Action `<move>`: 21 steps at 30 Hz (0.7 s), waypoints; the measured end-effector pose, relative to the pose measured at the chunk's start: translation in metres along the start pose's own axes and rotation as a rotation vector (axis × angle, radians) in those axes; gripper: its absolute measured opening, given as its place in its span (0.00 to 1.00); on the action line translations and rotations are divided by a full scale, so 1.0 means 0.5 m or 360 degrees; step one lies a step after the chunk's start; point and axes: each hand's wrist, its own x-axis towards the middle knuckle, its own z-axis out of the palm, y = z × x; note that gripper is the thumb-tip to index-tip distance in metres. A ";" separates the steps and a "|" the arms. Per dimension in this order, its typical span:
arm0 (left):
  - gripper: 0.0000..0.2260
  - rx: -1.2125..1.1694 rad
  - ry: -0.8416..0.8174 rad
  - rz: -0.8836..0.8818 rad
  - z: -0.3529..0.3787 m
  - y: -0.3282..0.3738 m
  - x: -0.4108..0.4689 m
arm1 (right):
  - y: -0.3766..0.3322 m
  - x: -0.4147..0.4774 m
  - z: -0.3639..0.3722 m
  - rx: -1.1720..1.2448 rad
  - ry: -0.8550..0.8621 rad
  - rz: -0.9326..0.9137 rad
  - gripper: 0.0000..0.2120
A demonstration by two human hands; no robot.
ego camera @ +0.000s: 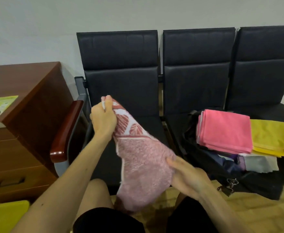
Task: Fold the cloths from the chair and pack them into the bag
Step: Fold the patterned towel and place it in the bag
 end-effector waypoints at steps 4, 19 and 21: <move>0.21 -0.0505 -0.0408 -0.0908 0.007 -0.045 -0.002 | -0.083 0.000 0.077 0.0134 -0.0036 -0.0088 0.27; 0.33 -0.0807 -0.1569 -0.0943 -0.057 -0.152 -0.159 | -0.142 0.020 0.065 0.0135 0.0502 -0.0176 0.21; 0.27 -0.0493 -0.1723 -0.0809 -0.058 -0.165 -0.159 | -0.145 0.017 0.060 0.0092 0.0529 -0.0185 0.19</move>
